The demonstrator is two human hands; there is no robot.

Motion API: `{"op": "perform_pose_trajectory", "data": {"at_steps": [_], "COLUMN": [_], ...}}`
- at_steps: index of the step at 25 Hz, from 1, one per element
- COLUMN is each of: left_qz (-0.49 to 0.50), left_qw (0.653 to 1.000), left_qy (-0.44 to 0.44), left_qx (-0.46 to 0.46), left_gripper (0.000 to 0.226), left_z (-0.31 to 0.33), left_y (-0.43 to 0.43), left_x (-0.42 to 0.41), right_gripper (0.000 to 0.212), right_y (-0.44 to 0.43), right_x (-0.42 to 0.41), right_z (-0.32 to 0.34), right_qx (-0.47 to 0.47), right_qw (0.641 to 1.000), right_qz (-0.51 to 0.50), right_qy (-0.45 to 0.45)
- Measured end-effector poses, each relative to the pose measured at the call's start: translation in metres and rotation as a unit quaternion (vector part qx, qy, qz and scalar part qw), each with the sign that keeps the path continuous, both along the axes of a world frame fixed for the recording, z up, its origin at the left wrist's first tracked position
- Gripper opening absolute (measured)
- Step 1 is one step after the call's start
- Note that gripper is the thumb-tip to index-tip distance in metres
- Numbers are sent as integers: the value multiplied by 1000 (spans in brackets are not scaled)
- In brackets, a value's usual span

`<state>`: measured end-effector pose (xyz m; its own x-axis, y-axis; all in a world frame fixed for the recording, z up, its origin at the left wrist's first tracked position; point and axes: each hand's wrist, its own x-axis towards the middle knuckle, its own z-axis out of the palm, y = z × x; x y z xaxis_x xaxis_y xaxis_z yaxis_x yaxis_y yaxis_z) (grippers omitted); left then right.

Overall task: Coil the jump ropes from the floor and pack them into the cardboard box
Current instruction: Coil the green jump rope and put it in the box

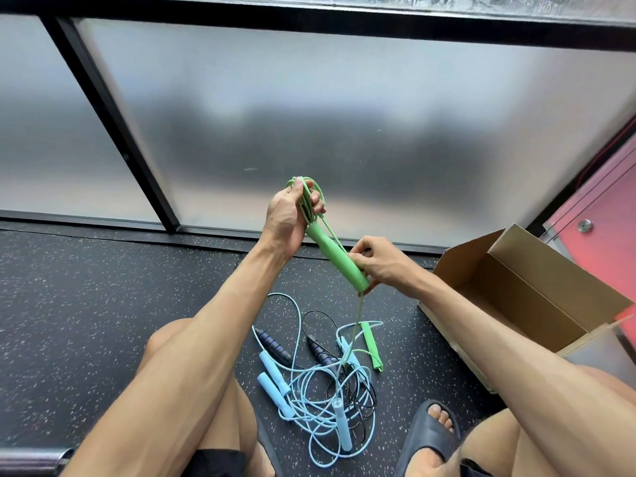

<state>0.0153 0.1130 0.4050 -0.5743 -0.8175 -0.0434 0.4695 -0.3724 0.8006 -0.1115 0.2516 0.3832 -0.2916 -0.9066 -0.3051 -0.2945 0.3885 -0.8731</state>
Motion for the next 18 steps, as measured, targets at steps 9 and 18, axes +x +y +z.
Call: {"op": "perform_pose_trajectory", "data": {"at_steps": [9,18], "left_qz": [103,52], "left_qw": [993,933], "left_qy": [-49,-255], "left_qx": [-12,-248], "left_gripper": [28,23], "left_z": [-3,-14], "left_y": [-1,3], "left_x": [-4,-8], "right_gripper": [13,17], "right_y": [6,4], "right_x": [3,4], "right_z": [2,15], "right_qx": [58,-86], "right_qw": [998,973], "right_qz": [22,107], "right_qy": [31,188]}}
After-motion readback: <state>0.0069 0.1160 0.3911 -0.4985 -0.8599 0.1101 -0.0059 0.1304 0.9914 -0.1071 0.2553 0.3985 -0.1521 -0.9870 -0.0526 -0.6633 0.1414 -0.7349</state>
